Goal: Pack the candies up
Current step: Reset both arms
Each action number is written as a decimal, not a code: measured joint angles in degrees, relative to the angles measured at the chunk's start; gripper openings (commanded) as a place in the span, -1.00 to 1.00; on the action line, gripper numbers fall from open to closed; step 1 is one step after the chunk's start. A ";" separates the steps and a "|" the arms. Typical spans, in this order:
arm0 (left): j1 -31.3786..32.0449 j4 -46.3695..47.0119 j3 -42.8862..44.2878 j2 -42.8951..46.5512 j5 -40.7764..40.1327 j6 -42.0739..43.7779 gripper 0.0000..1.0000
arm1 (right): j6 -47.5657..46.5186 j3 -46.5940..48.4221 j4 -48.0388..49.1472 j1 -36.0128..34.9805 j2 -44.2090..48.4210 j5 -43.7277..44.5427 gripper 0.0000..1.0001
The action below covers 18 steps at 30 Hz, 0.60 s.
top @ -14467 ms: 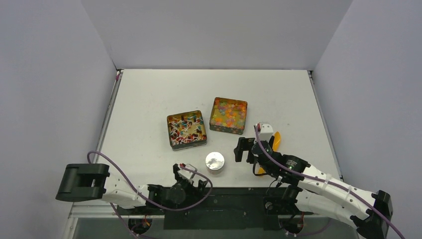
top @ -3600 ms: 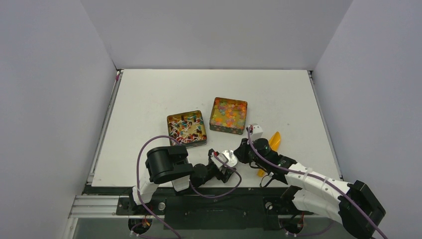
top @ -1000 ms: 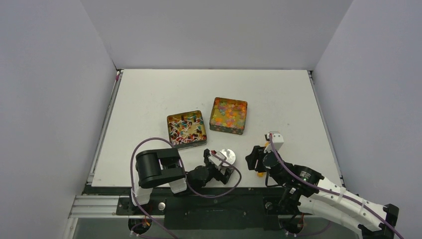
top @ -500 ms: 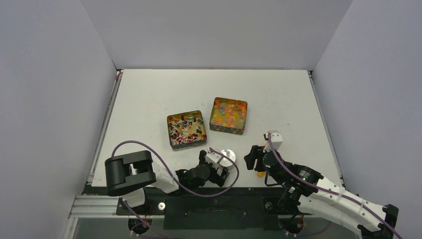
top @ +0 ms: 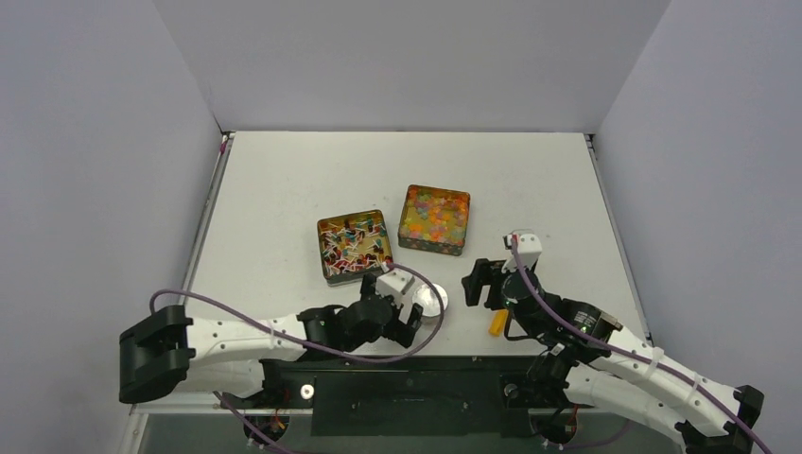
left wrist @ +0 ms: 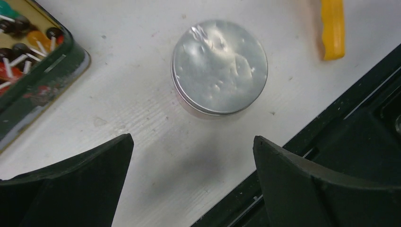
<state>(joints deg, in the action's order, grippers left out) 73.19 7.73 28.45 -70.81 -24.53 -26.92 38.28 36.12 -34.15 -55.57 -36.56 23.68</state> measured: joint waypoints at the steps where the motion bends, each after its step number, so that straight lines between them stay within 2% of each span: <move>1: -0.50 -3.15 1.38 2.08 0.02 -0.22 0.93 | -0.55 1.20 -0.17 0.31 -0.61 0.28 0.49; 7: -4.79 -20.17 12.04 11.63 -0.74 -0.50 0.93 | -4.42 8.35 -1.14 4.28 -4.50 0.72 0.51; 11: -9.27 -29.16 19.19 16.33 0.07 1.64 0.93 | -7.02 11.63 -1.49 9.75 -6.60 -0.87 0.52; 14: -16.04 -34.49 23.78 17.99 2.34 3.48 0.93 | -9.01 13.81 -2.03 17.44 -7.41 -4.94 0.52; 18: -28.74 -39.04 27.26 18.29 6.47 5.88 0.93 | -10.80 16.17 -2.38 27.69 -8.22 -10.95 0.53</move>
<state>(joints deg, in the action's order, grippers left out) 44.45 -31.31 55.70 -52.51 -18.06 -21.04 27.49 52.29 -36.53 -27.88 -44.77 12.73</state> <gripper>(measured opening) 0.965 0.761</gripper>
